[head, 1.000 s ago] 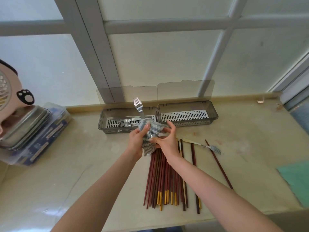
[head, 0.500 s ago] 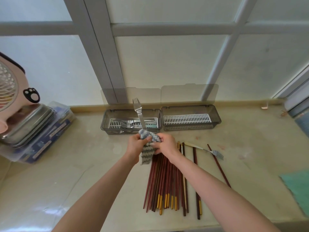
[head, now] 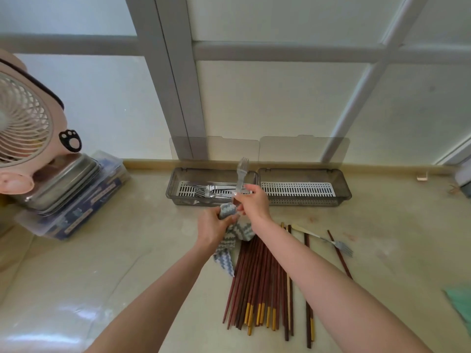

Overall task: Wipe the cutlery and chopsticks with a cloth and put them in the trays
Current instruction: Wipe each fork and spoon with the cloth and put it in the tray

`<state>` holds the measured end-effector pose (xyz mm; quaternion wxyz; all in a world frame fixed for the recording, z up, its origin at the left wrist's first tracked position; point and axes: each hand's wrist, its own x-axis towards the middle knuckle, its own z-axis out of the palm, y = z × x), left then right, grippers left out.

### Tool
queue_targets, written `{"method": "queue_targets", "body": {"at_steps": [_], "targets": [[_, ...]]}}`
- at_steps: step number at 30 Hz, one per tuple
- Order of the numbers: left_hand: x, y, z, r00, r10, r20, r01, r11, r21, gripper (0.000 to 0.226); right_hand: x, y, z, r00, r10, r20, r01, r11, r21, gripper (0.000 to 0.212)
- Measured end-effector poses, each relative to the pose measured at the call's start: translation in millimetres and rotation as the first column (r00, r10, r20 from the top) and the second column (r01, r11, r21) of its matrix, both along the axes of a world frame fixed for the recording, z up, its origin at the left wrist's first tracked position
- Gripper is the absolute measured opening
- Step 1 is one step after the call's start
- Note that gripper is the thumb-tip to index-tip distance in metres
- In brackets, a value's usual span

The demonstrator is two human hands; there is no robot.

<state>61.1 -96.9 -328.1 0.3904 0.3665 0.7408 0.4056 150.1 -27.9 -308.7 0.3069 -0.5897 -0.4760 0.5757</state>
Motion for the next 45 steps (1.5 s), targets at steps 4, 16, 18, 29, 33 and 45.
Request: {"method": "queue_targets", "body": {"at_steps": [4, 16, 18, 29, 33, 45], "targets": [[-2.5, 1.7, -1.5, 0.999, -0.026, -0.045, 0.025, 0.999, -0.032, 0.014, -19.3, 10.4, -3.7, 1.000, -0.021, 0.014, 0.022, 1.000, -0.009, 0.016], [-25.9, -6.5, 15.2, 0.884, 0.080, 0.461, -0.003, 0.986, -0.166, 0.017, -46.7, 69.8, -59.8, 0.509, 0.206, 0.835, -0.679, 0.693, 0.243, 0.028], [-27.3, -9.6, 14.5, 0.875, 0.088, 0.476, -0.008, 0.986, -0.166, 0.021, -52.4, 77.1, -67.8, 0.445, 0.222, 0.868, -0.726, 0.657, 0.204, 0.035], [-18.0, -9.5, 27.2, 0.694, 0.087, 0.715, -0.012, 0.994, -0.109, 0.028, 34.7, 74.2, -55.3, 0.801, 0.046, 0.596, -0.400, 0.782, 0.477, 0.026], [3.8, -0.2, 32.1, 0.666, 0.018, 0.745, 0.065, 0.994, -0.082, 0.028, 129.1, 62.2, -62.0, 0.717, 0.042, 0.696, -0.371, 0.868, 0.331, 0.018], [37.0, 2.4, 30.8, 0.573, -0.042, 0.818, 0.161, 0.985, -0.062, 0.031, 166.3, 24.3, -101.7, 0.315, 0.212, 0.925, -0.602, 0.798, 0.021, 0.036]]}}
